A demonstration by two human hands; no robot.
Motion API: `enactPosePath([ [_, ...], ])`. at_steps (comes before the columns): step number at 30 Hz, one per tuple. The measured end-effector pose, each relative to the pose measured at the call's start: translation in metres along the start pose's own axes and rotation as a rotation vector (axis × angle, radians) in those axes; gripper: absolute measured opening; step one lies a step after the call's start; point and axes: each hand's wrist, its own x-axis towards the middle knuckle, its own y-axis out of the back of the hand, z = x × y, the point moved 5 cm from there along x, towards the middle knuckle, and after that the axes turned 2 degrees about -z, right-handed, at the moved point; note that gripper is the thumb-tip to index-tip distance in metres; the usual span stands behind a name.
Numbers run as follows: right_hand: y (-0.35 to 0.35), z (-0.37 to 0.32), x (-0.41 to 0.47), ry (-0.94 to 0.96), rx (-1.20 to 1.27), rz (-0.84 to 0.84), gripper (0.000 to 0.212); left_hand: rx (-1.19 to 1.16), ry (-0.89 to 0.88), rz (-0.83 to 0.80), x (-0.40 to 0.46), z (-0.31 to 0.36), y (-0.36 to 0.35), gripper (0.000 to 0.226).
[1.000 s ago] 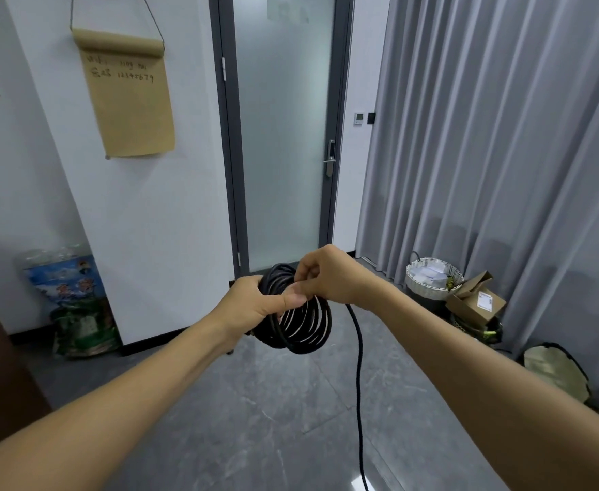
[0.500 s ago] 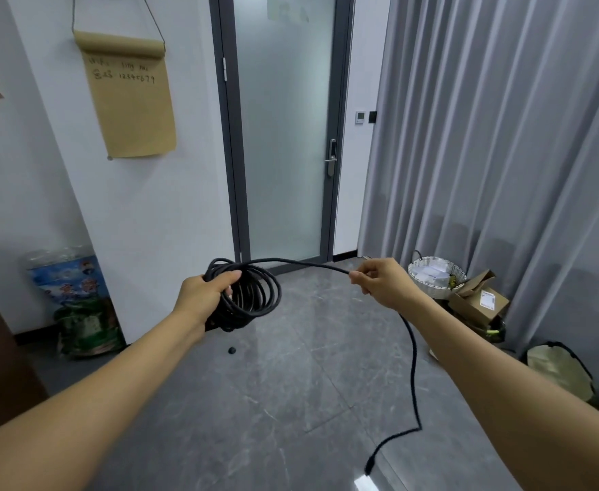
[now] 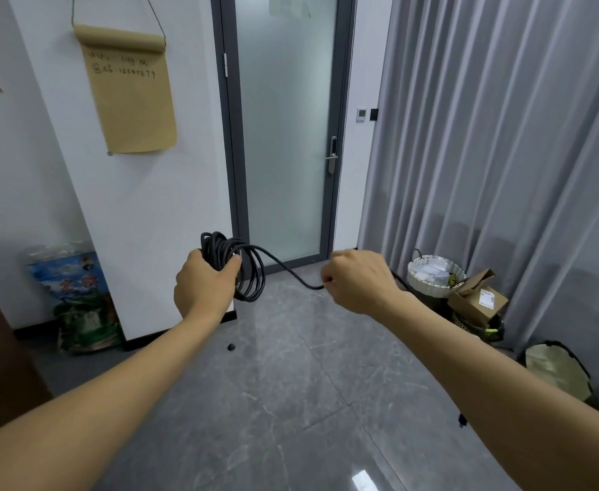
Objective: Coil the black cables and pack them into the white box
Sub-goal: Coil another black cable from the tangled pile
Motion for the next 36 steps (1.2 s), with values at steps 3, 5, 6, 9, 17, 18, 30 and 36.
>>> enactPosePath([
  [3,0.005,-0.021,0.000,0.190,0.146,-0.085,0.020,0.046,-0.081,-0.005,-0.005,0.007,-0.003,0.036],
  [5,0.010,-0.028,-0.002,0.255,0.296,-0.142,0.016,0.070,-0.117,-0.016,-0.008,0.010,-0.005,0.039],
  [6,0.013,-0.031,-0.002,0.274,0.379,-0.156,0.014,0.080,-0.125,-0.027,-0.009,0.011,-0.006,0.040],
  [9,0.025,-0.036,0.001,0.283,0.645,-0.120,0.010,0.045,-0.115,-0.122,-0.012,0.012,-0.015,0.046],
  [17,0.023,-0.027,0.001,0.053,1.072,0.017,0.017,-0.562,0.153,-0.630,-0.046,0.023,-0.041,0.034],
  [18,0.021,-0.025,0.001,0.025,1.075,0.032,0.019,-0.609,0.184,-0.668,-0.050,0.024,-0.042,0.034],
  [30,0.014,-0.011,0.002,-0.099,0.892,-0.047,0.029,-0.658,0.175,-0.937,-0.069,0.027,-0.047,0.092],
  [36,0.008,-0.009,0.001,-0.073,0.860,-0.186,0.034,-0.500,0.103,-0.962,-0.072,0.027,-0.048,0.022],
])
